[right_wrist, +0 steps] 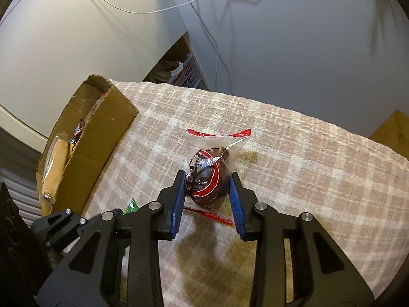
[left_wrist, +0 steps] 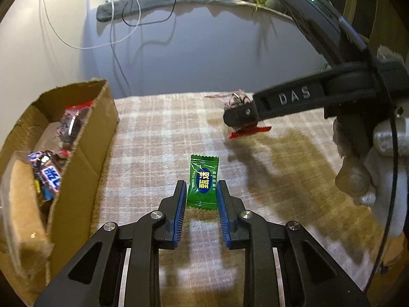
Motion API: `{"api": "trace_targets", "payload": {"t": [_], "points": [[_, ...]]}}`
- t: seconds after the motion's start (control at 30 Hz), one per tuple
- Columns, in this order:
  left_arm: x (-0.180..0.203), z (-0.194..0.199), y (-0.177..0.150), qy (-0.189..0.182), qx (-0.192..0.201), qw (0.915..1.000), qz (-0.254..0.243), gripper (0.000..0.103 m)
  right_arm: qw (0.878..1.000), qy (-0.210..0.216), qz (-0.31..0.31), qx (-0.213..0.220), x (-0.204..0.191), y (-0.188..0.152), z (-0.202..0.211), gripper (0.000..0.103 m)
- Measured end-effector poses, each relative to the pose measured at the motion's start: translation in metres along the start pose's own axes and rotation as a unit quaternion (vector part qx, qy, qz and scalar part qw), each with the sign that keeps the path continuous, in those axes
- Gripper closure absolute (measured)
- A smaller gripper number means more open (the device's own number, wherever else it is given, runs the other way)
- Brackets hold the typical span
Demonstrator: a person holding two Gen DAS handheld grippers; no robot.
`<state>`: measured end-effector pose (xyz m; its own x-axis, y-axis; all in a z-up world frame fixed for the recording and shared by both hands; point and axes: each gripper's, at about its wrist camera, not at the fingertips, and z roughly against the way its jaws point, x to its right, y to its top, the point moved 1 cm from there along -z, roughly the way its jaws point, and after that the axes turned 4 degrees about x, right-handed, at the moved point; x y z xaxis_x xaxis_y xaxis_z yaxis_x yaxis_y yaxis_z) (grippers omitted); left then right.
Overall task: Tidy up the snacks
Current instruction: 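Carry the dark green candy and chocolate bag over the cardboard box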
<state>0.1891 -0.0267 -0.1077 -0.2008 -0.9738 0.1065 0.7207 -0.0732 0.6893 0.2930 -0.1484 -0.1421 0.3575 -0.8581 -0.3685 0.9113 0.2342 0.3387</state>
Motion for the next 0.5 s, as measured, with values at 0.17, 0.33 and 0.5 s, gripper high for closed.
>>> {"api": "trace_targets", "payload": {"t": [0.17,0.33,0.5], "points": [[0.001,0.022,0.003,0.003,0.023,0.9997,0.002,0.081,1.000,0.004,0.006,0.017,-0.006,-0.004,0.019,0.069],[-0.006,0.048,0.006,0.015,0.047,0.9988,0.000,0.081,0.999,0.013,0.017,0.037,-0.020,-0.005,0.038,0.069],[-0.022,0.065,0.011,0.028,0.068,0.9973,0.002,0.081,0.997,0.016,0.043,0.057,-0.046,-0.001,0.053,0.069]]}}
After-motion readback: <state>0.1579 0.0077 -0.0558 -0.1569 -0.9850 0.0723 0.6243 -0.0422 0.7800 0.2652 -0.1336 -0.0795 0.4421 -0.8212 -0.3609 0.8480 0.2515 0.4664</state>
